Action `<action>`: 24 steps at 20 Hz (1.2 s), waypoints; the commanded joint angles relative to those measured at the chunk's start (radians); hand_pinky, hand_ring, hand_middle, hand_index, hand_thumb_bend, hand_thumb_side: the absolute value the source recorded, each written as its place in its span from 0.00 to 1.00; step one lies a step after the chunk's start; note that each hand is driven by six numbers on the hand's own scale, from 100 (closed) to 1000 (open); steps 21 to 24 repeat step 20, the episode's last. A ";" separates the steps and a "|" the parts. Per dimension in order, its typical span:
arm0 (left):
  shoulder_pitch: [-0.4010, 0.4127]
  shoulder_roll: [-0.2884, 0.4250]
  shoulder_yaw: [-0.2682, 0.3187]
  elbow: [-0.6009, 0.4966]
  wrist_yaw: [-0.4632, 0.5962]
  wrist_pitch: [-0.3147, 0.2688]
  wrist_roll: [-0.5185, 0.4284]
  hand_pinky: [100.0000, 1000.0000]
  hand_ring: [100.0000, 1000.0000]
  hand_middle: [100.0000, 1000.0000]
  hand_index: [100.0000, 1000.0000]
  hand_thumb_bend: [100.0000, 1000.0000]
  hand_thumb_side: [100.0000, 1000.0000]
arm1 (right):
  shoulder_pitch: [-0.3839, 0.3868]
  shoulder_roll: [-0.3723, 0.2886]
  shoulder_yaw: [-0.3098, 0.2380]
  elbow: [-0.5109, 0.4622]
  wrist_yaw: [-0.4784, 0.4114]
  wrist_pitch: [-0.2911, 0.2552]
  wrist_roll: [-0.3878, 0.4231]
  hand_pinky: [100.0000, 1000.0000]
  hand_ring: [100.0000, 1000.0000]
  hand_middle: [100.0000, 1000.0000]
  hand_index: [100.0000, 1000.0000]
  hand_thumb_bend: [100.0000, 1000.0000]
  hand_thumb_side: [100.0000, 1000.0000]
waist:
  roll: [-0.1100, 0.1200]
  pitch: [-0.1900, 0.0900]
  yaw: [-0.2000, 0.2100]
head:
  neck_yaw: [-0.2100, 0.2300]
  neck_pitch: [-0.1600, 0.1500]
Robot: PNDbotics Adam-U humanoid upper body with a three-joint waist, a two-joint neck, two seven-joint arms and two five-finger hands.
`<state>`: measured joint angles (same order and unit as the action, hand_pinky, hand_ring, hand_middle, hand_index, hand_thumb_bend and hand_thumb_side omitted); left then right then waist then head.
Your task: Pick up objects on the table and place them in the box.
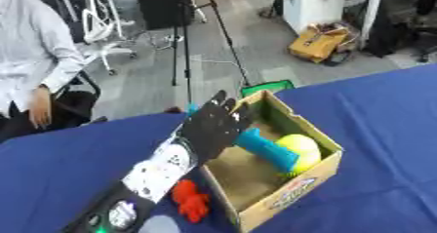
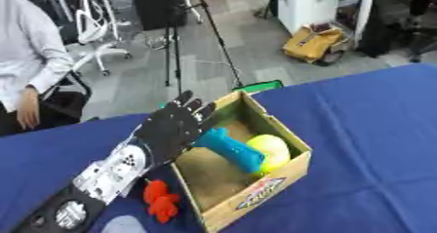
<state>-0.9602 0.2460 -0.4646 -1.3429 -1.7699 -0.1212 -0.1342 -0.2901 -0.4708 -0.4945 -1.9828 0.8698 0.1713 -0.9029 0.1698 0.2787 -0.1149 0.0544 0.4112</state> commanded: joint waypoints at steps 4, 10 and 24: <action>-0.025 0.009 0.005 -0.035 -0.029 -0.021 -0.056 0.90 0.92 1.00 1.00 0.38 0.09 | -0.006 -0.019 -0.002 -0.017 -0.004 0.005 -0.004 0.86 0.74 0.45 0.54 0.00 0.35 | -0.017 -0.017 0.002 | 0.002 -0.014; -0.022 0.011 0.008 -0.057 -0.027 -0.031 -0.070 0.90 0.92 1.00 1.00 0.38 0.09 | -0.005 -0.019 -0.002 -0.017 -0.004 0.005 -0.004 0.86 0.74 0.45 0.54 0.00 0.35 | -0.019 -0.017 0.005 | 0.000 -0.014; 0.031 0.094 0.113 -0.402 0.206 0.093 -0.026 0.86 0.75 0.79 0.93 0.00 0.24 | 0.008 -0.023 -0.006 -0.017 0.004 0.009 -0.004 0.85 0.74 0.45 0.54 0.00 0.35 | -0.022 -0.023 0.018 | -0.018 -0.001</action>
